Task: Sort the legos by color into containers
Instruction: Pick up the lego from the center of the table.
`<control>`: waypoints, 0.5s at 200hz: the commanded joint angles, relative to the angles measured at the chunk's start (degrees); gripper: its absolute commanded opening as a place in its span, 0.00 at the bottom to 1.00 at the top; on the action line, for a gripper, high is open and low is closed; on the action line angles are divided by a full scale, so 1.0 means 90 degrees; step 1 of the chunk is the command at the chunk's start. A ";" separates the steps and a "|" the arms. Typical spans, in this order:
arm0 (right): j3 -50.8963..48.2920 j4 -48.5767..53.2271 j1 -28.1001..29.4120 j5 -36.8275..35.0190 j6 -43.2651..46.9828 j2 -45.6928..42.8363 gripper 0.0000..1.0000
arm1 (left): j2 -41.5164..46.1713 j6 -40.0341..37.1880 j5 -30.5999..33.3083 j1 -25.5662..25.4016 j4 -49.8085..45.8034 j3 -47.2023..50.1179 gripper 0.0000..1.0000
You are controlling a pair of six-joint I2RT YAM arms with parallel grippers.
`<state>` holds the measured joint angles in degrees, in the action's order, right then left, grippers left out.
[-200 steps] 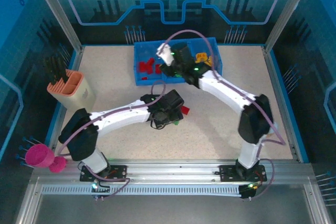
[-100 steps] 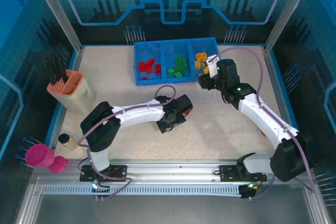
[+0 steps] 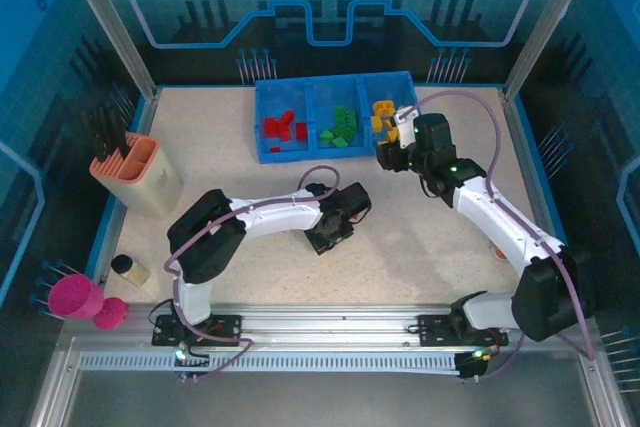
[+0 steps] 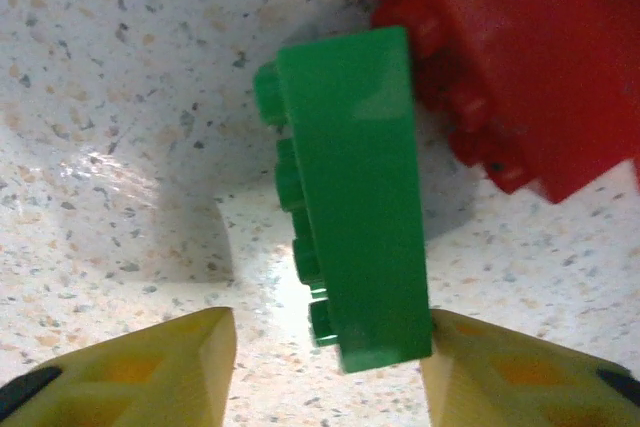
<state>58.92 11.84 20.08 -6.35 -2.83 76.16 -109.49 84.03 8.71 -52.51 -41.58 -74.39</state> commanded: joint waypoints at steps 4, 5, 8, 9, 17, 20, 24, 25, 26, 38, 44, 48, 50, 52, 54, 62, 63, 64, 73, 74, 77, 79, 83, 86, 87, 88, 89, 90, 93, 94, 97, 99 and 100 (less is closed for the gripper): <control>-0.0067 -0.0221 -0.0140 0.0136 -0.0099 0.0118 0.67 | -0.0146 0.0137 -0.0361 0.0099 -0.0184 0.0187 0.47; -0.0059 -0.0216 -0.0140 0.0138 -0.0097 0.0121 0.67 | -0.0147 0.0137 -0.0372 0.0101 -0.0184 0.0198 0.46; -0.0053 -0.0212 -0.0141 0.0135 -0.0092 0.0122 0.67 | -0.0153 0.0122 -0.0393 0.0109 -0.0193 0.0205 0.46; -0.0057 -0.0212 -0.0141 0.0137 -0.0089 0.0126 0.67 | -0.0156 0.0124 -0.0402 0.0111 -0.0198 0.0207 0.46; -0.0047 -0.0212 -0.0168 0.0116 -0.0080 0.0136 0.67 | -0.0168 0.0091 -0.0469 0.0133 -0.0241 0.0233 0.44; -0.0043 -0.0216 -0.0169 0.0114 -0.0072 0.0132 0.67 | -0.0168 0.0066 -0.0483 0.0145 -0.0251 0.0238 0.43; -0.0051 -0.0220 -0.0171 0.0098 -0.0056 0.0136 0.67 | -0.0182 0.0035 -0.0517 0.0159 -0.0281 0.0247 0.43; -0.0056 -0.0221 -0.0175 0.0099 -0.0056 0.0134 0.67 | -0.0185 0.0027 -0.0528 0.0160 -0.0291 0.0248 0.42; -0.0054 -0.0221 -0.0178 0.0090 -0.0057 0.0133 0.67 | -0.0186 0.0018 -0.0533 0.0165 -0.0301 0.0248 0.42; -0.0052 -0.0221 -0.0197 0.0057 -0.0024 0.0126 0.68 | -0.0207 -0.0091 -0.0600 0.0225 -0.0398 0.0268 0.37; -0.0054 -0.0207 -0.0207 0.0034 -0.0009 0.0125 0.68 | -0.0216 -0.0183 -0.0630 0.0252 -0.0408 0.0277 0.34; -0.0045 -0.0194 -0.0216 0.0023 -0.0008 0.0124 0.68 | -0.0217 -0.0241 -0.0647 0.0273 -0.0425 0.0278 0.31; -0.0043 -0.0183 -0.0223 0.0012 -0.0008 0.0122 0.68 | -0.0217 -0.0276 -0.0653 0.0282 -0.0428 0.0280 0.30; -0.0045 -0.0182 -0.0227 0.0012 0.0000 0.0115 0.68 | -0.0217 -0.0321 -0.0665 0.0279 -0.0436 0.0285 0.29; -0.0040 -0.0177 -0.0228 0.0010 -0.0003 0.0113 0.68 | -0.0217 -0.0354 -0.0684 0.0300 -0.0438 0.0294 0.28; -0.0025 -0.0154 -0.0248 0.0012 0.0002 0.0117 0.68 | -0.0217 -0.0477 -0.0764 0.0349 -0.0434 0.0322 0.23; -0.0029 -0.0154 -0.0248 0.0007 0.0002 0.0119 0.68 | -0.0212 -0.0502 -0.0773 0.0348 -0.0436 0.0324 0.22; -0.0021 -0.0148 -0.0248 0.0015 0.0002 0.0120 0.68 | -0.0215 -0.0530 -0.0782 0.0357 -0.0437 0.0325 0.22; -0.0006 -0.0134 -0.0259 0.0046 0.0004 0.0109 0.69 | -0.0202 -0.0709 -0.0859 0.0408 -0.0521 0.0347 0.17; -0.0005 -0.0129 -0.0259 0.0048 0.0003 0.0110 0.69 | -0.0200 -0.0726 -0.0865 0.0416 -0.0534 0.0346 0.17; 0.0000 -0.0124 -0.0258 0.0048 0.0006 0.0112 0.69 | -0.0193 -0.0777 -0.0883 0.0426 -0.0573 0.0346 0.16; 0.0003 -0.0116 -0.0258 0.0055 0.0003 0.0112 0.69 | -0.0184 -0.0825 -0.0888 0.0439 -0.0599 0.0355 0.16; 0.0008 -0.0106 -0.0258 0.0061 0.0005 0.0117 0.69 | -0.0167 -0.0921 -0.0898 0.0457 -0.0654 0.0360 0.15; 0.0014 -0.0096 -0.0264 0.0063 0.0005 0.0121 0.69 | -0.0139 -0.0973 -0.0889 0.0468 -0.0707 0.0357 0.15; 0.0020 -0.0090 -0.0266 0.0067 0.0008 0.0126 0.69 | -0.0129 -0.0994 -0.0885 0.0475 -0.0724 0.0351 0.15; 0.0023 -0.0087 -0.0262 0.0069 0.0005 0.0129 0.69 | -0.0124 -0.1015 -0.0882 0.0479 -0.0742 0.0349 0.15; 0.0020 -0.0086 -0.0260 0.0070 0.0004 0.0130 0.69 | -0.0117 -0.1035 -0.0876 0.0481 -0.0761 0.0347 0.15; 0.0018 -0.0085 -0.0259 0.0070 0.0008 0.0131 0.69 | -0.0108 -0.1050 -0.0868 0.0482 -0.0776 0.0346 0.15; 0.0028 -0.0079 -0.0258 0.0079 0.0009 0.0140 0.69 | -0.0073 -0.1105 -0.0841 0.0490 -0.0825 0.0352 0.15; 0.0027 -0.0072 -0.0258 0.0075 0.0015 0.0141 0.69 | -0.0062 -0.1124 -0.0831 0.0496 -0.0837 0.0349 0.15; 0.0027 -0.0070 -0.0260 0.0080 0.0015 0.0155 0.69 | -0.0027 -0.1190 -0.0807 0.0509 -0.0879 0.0351 0.15; 0.0034 -0.0059 -0.0259 0.0080 0.0012 0.0159 0.69 | -0.0003 -0.1228 -0.0791 0.0516 -0.0905 0.0347 0.15; 0.0040 -0.0057 -0.0263 0.0080 0.0012 0.0165 0.69 | 0.0012 -0.1249 -0.0787 0.0519 -0.0921 0.0351 0.14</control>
<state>58.87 11.49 18.50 -5.93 -2.98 76.95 -110.15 78.22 2.83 -49.08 -43.66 -72.62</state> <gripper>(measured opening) 0.691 0.190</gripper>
